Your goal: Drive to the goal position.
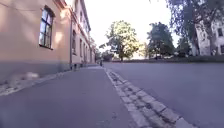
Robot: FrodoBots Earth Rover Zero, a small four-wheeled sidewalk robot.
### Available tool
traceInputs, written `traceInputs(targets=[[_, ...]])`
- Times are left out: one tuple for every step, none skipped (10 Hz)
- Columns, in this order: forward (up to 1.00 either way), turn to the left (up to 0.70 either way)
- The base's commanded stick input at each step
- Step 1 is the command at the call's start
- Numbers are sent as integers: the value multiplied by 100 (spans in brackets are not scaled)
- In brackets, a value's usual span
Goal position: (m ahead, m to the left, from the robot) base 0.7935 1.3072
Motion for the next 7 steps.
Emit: traceInputs(targets=[[50, 0], [50, 0], [50, 0], [50, 0], [50, 0], [50, 0], [50, 0]])
